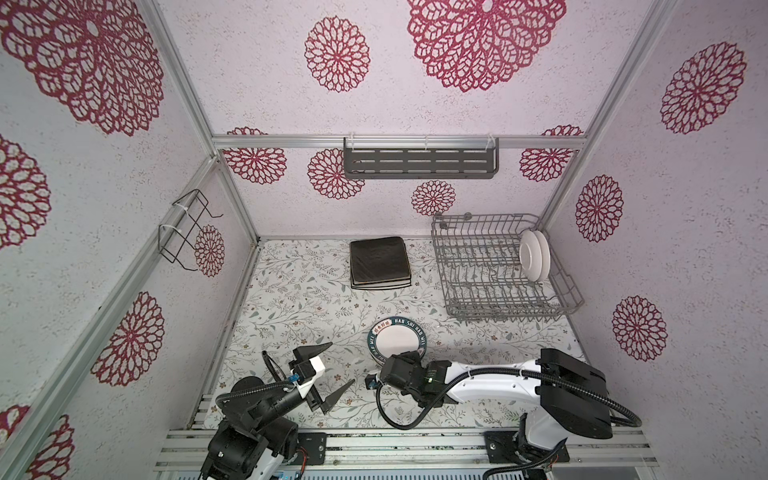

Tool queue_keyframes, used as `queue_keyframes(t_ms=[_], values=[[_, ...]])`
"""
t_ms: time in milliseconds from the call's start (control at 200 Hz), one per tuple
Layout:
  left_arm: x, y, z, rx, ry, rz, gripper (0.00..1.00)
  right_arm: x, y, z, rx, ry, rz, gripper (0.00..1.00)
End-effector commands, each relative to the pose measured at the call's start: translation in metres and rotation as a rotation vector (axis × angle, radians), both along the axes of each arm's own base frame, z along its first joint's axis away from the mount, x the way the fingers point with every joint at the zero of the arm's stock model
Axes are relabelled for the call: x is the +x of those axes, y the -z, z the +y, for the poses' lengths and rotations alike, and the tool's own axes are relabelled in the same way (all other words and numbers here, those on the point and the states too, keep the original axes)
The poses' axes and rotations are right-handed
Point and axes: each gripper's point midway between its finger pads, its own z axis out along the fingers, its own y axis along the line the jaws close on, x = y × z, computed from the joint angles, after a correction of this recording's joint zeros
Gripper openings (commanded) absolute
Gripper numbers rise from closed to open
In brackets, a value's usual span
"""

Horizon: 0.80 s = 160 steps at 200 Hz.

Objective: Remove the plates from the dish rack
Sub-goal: 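Open the right gripper to release the plate on the stack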

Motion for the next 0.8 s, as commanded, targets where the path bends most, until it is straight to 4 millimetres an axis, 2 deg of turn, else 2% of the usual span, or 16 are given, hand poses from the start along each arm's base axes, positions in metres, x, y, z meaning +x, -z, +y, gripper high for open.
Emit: queue_keyframes(t_ms=[0, 250, 370, 590, 796], values=[[-0.0048, -0.0031, -0.0016, 0.005, 0.022, -0.033, 0.97, -0.0010, -0.0007, -0.0034, 0.002, 0.024, -0.005, 0.21], [-0.0047, -0.0025, -0.0017, 0.005, 0.023, -0.032, 0.97, -0.0027, 0.0021, -0.0034, -0.003, 0.022, -0.002, 0.30], [-0.0045, -0.0024, -0.0015, 0.006, 0.021, -0.032, 0.97, -0.0021, 0.0021, -0.0048, -0.005, 0.026, -0.011, 0.41], [-0.0044, -0.0022, -0.0015, 0.007, 0.021, -0.032, 0.97, -0.0034, 0.0038, -0.0068, -0.008, 0.030, -0.004, 0.52], [-0.0051, -0.0030, -0.0018, 0.005, 0.024, -0.033, 0.97, -0.0045, 0.0027, -0.0068, -0.007, 0.029, 0.004, 0.58]])
